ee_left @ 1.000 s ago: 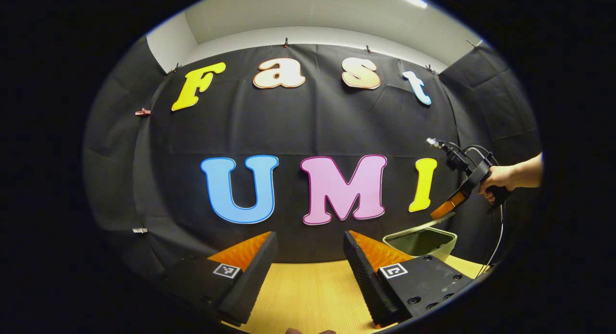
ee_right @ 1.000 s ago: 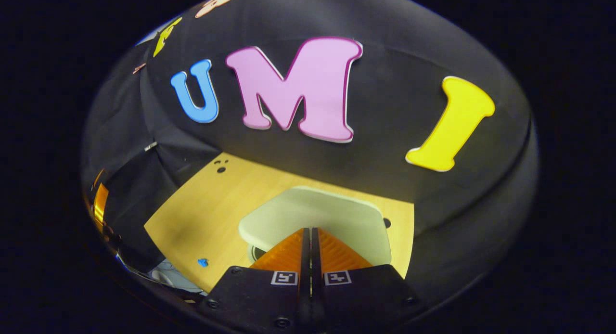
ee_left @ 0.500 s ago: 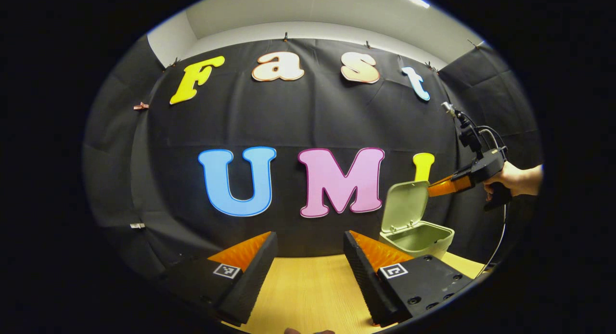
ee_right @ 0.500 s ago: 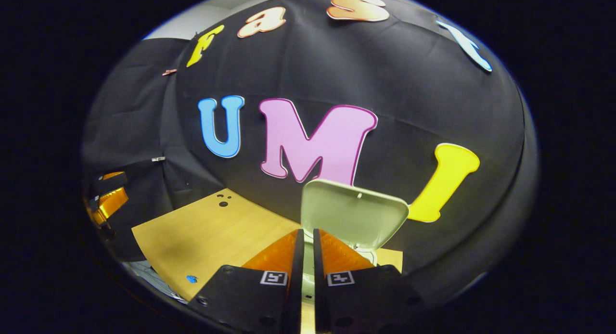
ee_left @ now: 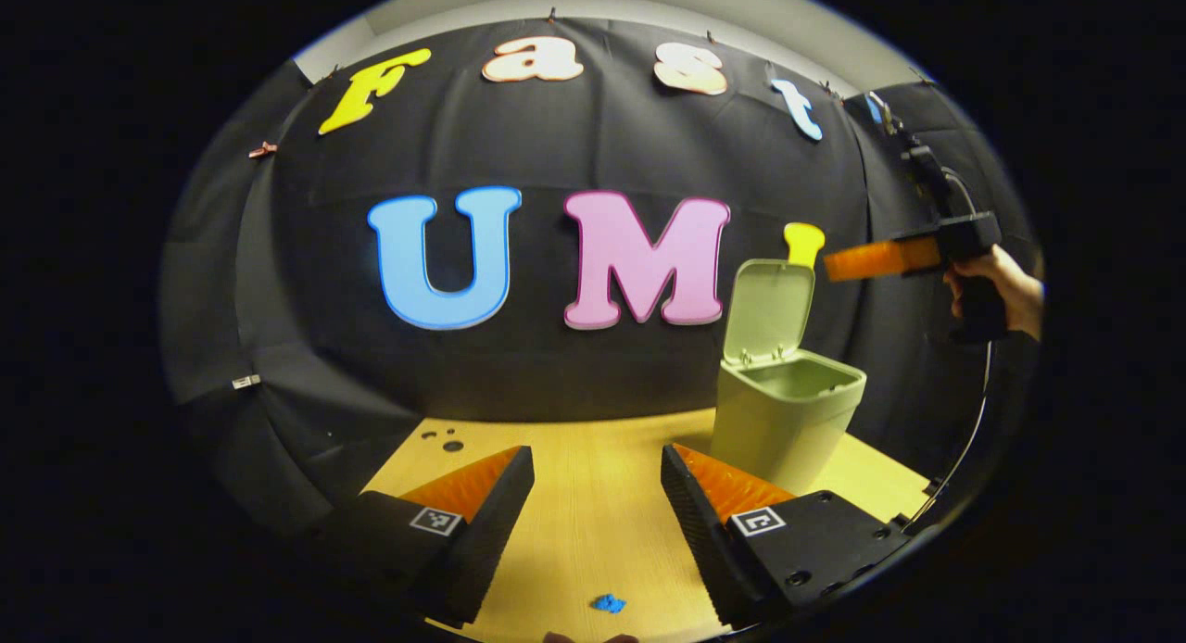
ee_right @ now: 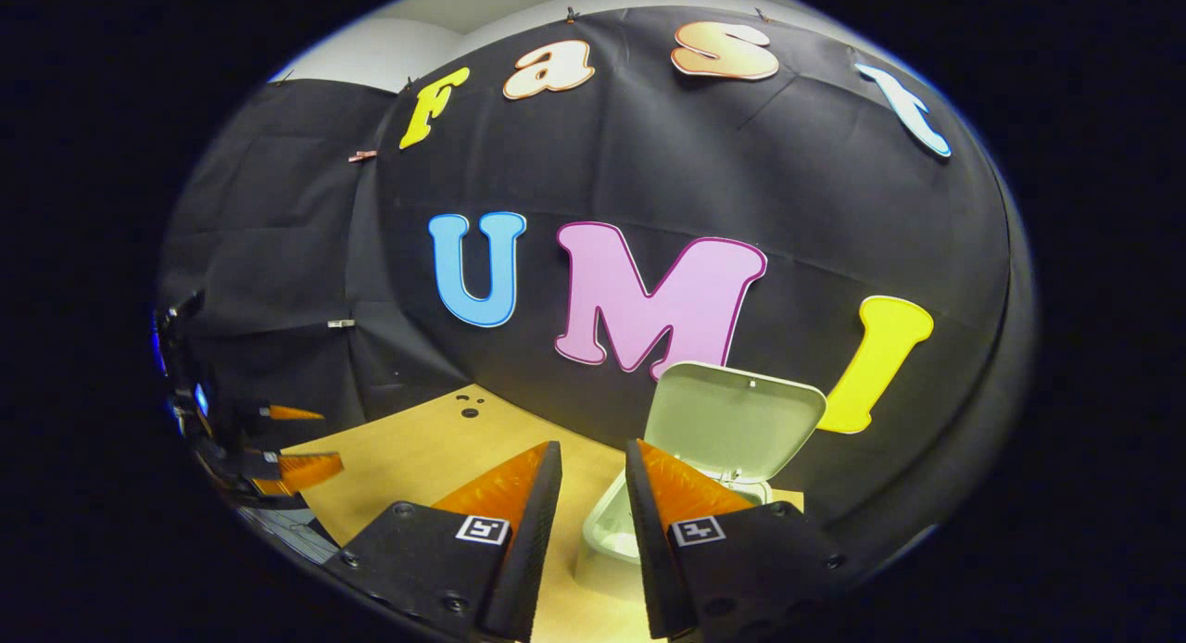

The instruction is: Press the lid of the desktop garbage bin to open it, pick up the crumpled paper on the desktop and throw it into the bin, then pick up the pop can on the desktop and drop it into the bin, and finally close the garbage bin lid.

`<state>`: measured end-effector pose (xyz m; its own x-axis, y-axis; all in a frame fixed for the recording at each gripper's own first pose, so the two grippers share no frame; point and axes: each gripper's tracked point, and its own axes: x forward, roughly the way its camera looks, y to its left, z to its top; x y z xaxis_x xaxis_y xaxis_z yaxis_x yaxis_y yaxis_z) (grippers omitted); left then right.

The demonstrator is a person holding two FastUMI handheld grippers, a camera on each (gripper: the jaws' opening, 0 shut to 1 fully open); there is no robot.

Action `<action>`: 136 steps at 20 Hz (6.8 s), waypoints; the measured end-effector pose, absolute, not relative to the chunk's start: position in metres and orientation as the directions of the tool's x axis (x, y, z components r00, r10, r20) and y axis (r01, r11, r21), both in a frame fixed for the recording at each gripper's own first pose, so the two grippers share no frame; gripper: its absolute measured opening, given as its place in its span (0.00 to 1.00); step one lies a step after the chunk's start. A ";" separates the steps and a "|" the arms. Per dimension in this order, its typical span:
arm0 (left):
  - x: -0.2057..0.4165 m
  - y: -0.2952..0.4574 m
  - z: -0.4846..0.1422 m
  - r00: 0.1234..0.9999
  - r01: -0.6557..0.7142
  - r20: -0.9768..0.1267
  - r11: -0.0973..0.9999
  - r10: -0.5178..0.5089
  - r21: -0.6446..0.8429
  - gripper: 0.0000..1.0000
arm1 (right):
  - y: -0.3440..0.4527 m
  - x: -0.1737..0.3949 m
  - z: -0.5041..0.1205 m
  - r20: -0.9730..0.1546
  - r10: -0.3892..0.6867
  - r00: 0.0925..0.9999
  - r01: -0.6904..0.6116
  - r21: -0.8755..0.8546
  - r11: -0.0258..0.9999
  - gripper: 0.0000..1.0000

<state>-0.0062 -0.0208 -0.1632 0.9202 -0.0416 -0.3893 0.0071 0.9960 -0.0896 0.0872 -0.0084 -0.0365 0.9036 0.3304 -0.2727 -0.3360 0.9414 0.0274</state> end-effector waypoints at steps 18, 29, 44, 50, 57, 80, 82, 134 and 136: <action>-0.070 -0.057 -0.409 0.605 0.087 -0.783 0.990 -0.142 -0.113 0.78 | -0.030 0.013 -0.086 -0.382 0.213 0.899 -0.178 0.126 0.976 0.49; -0.073 -0.057 -0.460 0.513 0.104 -0.845 0.988 -0.151 -0.114 0.53 | -0.024 -0.021 -0.112 -0.465 0.190 0.865 -0.142 0.136 0.980 0.49; -0.027 -0.048 -0.381 0.642 0.082 -0.740 0.977 -0.203 -0.196 0.33 | 0.000 -0.037 -0.157 -0.536 0.204 0.819 -0.124 0.181 0.976 0.49; 0.038 -0.044 -0.278 0.783 0.099 -0.577 0.963 -0.231 -0.250 0.33 | 0.003 -0.043 -0.178 -0.560 0.200 0.804 -0.113 0.186 0.976 0.48; 0.118 -0.077 -0.151 0.888 0.264 -0.298 0.919 -0.351 -0.294 0.33 | 0.002 -0.050 -0.190 -0.577 0.182 0.796 -0.081 0.196 0.977 0.48; 0.211 -0.279 -0.116 0.723 0.645 -0.175 0.743 -0.669 -0.178 0.31 | -0.052 -0.080 -0.191 -0.587 -0.030 0.809 0.174 0.190 0.966 0.50; 0.212 -0.282 -0.126 0.715 0.648 -0.198 0.742 -0.670 -0.169 0.31 | -0.053 -0.082 -0.192 -0.590 -0.042 0.807 0.189 0.190 0.963 0.50; 0.026 -0.007 -0.176 0.887 -0.038 -0.462 0.992 -0.021 -0.118 0.95 | 0.121 -0.048 -0.373 -0.794 0.444 0.416 -0.546 0.173 0.820 0.86; 0.021 -0.003 -0.178 0.882 -0.055 -0.472 0.992 -0.006 -0.117 0.95 | 0.123 -0.047 -0.378 -0.798 0.446 0.404 -0.560 0.170 0.811 0.86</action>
